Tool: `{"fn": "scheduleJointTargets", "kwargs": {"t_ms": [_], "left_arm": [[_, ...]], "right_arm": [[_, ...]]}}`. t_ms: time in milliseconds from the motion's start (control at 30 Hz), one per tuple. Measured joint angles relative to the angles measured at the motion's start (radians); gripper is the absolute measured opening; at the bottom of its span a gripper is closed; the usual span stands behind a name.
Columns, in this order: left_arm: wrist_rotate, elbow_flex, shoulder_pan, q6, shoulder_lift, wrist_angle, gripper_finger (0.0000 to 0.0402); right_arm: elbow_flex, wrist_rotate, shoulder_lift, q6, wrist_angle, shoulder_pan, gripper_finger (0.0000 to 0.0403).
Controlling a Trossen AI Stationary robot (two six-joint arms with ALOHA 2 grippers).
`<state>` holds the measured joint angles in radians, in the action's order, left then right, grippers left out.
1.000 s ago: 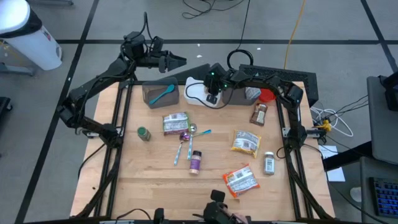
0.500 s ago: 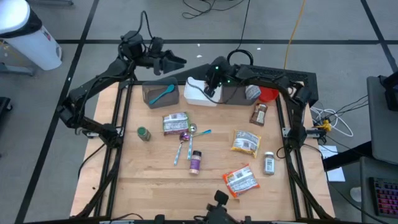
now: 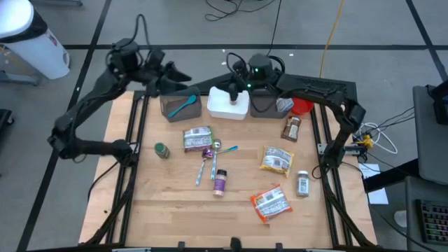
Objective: Pick & Place Food Item
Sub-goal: Put the green seasoning bottle into the white bin
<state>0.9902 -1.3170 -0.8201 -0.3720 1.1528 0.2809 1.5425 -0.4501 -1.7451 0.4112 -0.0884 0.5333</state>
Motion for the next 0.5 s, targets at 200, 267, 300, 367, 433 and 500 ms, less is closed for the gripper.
{"fn": "scheduleJointTargets", "kwargs": {"t_ms": [200, 267, 300, 367, 433, 500], "left_arm": [[-0.196, 0.000, 0.038, 0.159, -0.118, 0.333, 0.0296], [-0.257, 0.000, 0.058, 0.181, -0.144, 0.423, 0.0296], [-0.284, 0.000, 0.070, 0.189, -0.156, 0.462, 0.0296], [-0.332, 0.000, 0.098, 0.194, -0.175, 0.521, 0.0296], [-0.381, 0.000, 0.130, 0.189, -0.183, 0.567, 0.0296], [-0.432, 0.000, 0.165, 0.169, -0.184, 0.592, 0.0296]], "right_arm": [[0.000, 0.028, -0.014, 0.147, -0.171, -0.122, 0.0176], [0.000, 0.069, -0.021, 0.157, -0.168, -0.163, 0.0211], [-0.001, 0.089, -0.022, 0.150, -0.161, -0.181, 0.0226], [-0.001, 0.130, -0.023, 0.116, -0.161, -0.216, 0.0252], [-0.001, 0.187, -0.021, 0.061, -0.171, -0.246, 0.0270], [-0.001, 0.244, -0.020, 0.021, -0.177, -0.271, 0.0281]]}}
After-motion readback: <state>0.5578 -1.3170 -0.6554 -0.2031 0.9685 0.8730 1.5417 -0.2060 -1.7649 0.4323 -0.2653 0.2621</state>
